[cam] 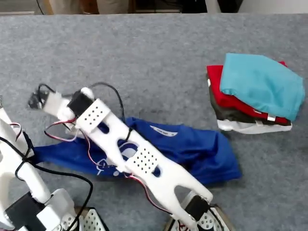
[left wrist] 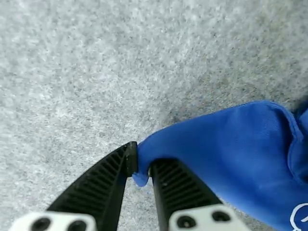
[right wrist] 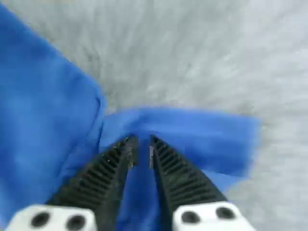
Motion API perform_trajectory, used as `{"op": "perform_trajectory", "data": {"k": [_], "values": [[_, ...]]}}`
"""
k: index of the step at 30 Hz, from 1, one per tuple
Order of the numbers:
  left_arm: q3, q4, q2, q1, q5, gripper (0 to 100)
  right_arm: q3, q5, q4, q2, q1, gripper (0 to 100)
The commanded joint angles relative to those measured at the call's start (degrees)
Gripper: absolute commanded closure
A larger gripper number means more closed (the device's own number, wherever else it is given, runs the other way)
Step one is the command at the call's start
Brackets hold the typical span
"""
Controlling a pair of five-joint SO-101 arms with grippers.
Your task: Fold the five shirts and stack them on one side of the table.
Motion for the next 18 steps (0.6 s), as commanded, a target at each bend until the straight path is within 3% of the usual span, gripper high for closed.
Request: {"op": "perform_trajectory", "data": {"k": [1, 8, 13, 18], "values": [[-1.58, 0.00, -1.80, -0.97, -0.18, 98, -3.65, 0.44, 0.44, -9.63, 4.00, 93.5], [-1.58, 0.00, -1.80, -0.97, -0.35, 98, -0.84, -5.27, -9.23, -14.37, 13.49, 90.3], [-1.85, 0.00, -1.80, -0.88, -0.35, 98, 9.45, -5.80, -10.02, -11.38, 12.70, 76.5], [-1.58, 0.00, -1.54, -0.79, -0.26, 98, 15.52, -5.80, -18.02, -6.73, 11.03, 76.4]]}}
